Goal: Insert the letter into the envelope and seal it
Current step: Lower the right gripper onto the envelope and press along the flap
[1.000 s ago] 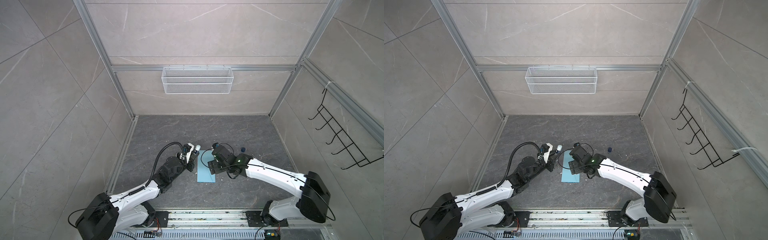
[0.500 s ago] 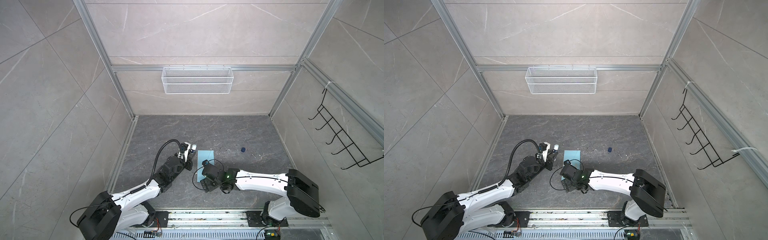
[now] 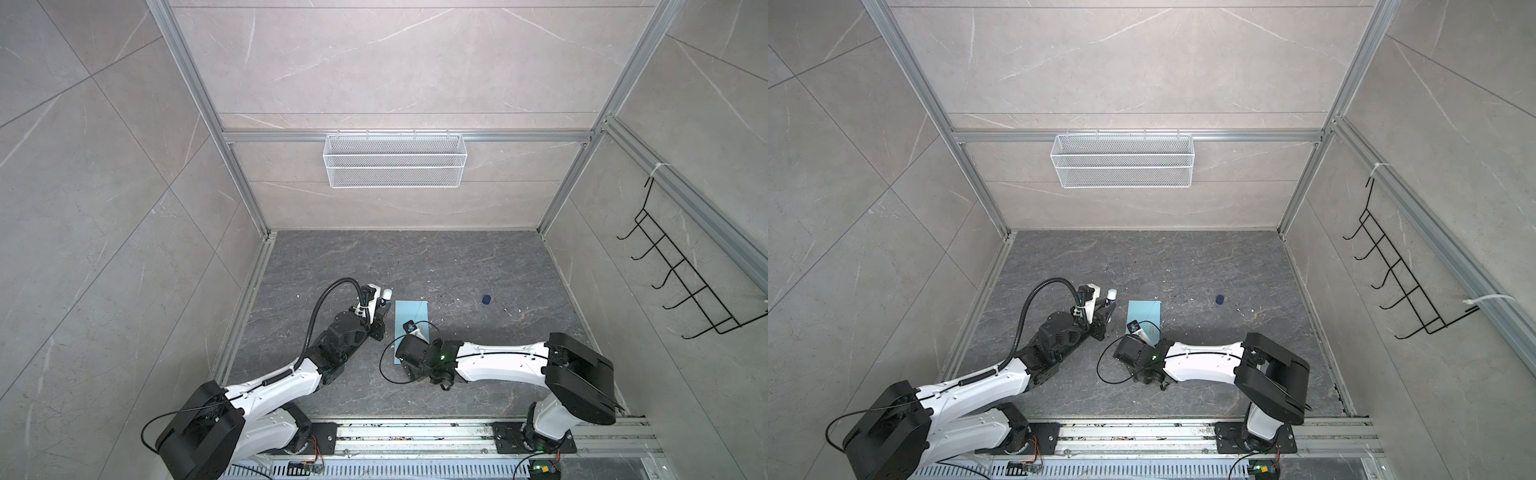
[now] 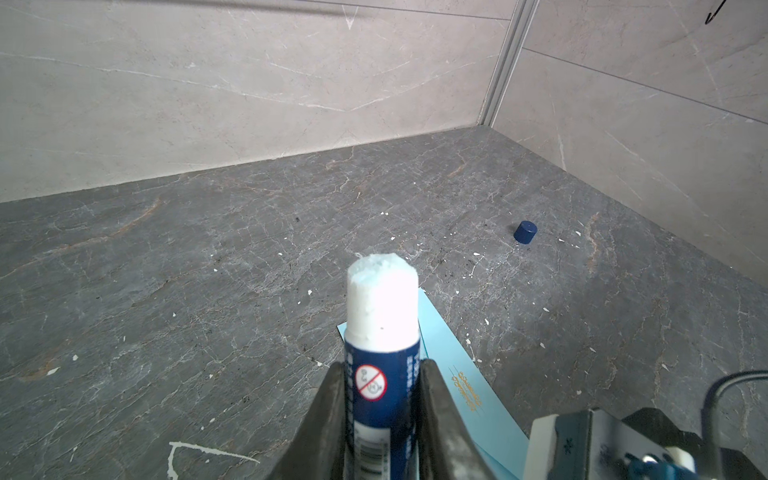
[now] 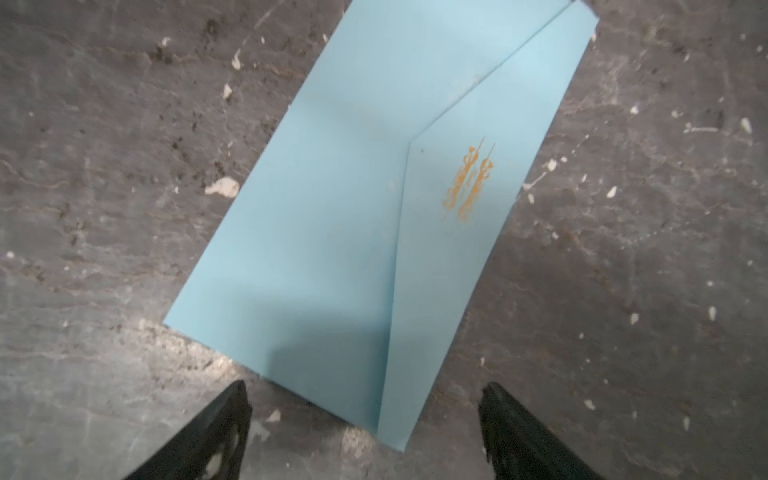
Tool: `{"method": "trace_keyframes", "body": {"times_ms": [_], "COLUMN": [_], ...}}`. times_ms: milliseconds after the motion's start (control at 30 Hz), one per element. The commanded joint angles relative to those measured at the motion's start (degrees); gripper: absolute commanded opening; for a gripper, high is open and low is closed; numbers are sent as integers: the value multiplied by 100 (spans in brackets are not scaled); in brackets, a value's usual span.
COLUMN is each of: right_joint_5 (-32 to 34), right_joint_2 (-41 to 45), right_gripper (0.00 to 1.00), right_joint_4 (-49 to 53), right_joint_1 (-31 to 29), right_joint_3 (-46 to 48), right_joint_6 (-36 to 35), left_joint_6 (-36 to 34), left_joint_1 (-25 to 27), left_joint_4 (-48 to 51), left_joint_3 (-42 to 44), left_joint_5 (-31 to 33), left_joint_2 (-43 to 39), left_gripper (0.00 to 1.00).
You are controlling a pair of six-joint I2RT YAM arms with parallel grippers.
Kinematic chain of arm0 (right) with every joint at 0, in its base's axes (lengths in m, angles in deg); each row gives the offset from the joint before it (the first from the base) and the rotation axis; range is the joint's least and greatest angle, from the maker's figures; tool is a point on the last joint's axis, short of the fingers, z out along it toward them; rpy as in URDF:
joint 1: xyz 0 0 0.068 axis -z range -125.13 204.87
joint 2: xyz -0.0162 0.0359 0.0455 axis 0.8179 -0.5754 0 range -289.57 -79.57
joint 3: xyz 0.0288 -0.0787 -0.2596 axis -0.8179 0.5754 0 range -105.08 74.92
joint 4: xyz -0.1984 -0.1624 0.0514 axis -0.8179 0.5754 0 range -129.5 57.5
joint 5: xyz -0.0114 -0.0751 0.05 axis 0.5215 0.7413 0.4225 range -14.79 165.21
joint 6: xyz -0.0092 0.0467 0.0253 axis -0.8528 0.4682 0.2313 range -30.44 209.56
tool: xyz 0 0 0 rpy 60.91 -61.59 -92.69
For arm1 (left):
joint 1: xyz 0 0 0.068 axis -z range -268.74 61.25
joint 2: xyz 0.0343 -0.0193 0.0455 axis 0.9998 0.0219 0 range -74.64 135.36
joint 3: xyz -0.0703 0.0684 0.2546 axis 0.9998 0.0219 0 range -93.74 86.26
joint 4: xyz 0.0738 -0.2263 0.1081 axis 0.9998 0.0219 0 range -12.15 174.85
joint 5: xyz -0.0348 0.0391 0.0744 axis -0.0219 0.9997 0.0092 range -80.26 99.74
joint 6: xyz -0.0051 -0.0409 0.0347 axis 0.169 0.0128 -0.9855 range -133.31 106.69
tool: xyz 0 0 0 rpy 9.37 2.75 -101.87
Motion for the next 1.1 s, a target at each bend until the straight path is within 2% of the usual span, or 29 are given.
{"method": "trace_keyframes", "body": {"times_ms": [0,333,667,800,967,1067], "right_joint_5": [272,163,208,-504,-1803,-2292], "right_joint_2": [-124,-546,-486,-365,-316,-357], "right_gripper": [87,87,87,87,88,89], "right_joint_4": [-278,-467,-536,-630,-846,-993], "right_joint_1": [111,388,473,701,1125,1269], "right_joint_3": [-129,-116,221,339,457,512], "right_joint_6": [-110,-289,-198,-25,255,328], "left_joint_6": [78,85,84,98,111,123], "left_joint_1": [-29,-39,-43,-41,-42,-42], "left_joint_4": [-379,-448,-448,-466,-468,-470], "left_joint_3": [-42,-51,-55,-60,-58,-58], "left_joint_5": [-73,-137,-147,-161,-172,-174], "left_joint_2": [5,67,43,67,75,83], "left_gripper": [0,0,0,0,0,0]}}
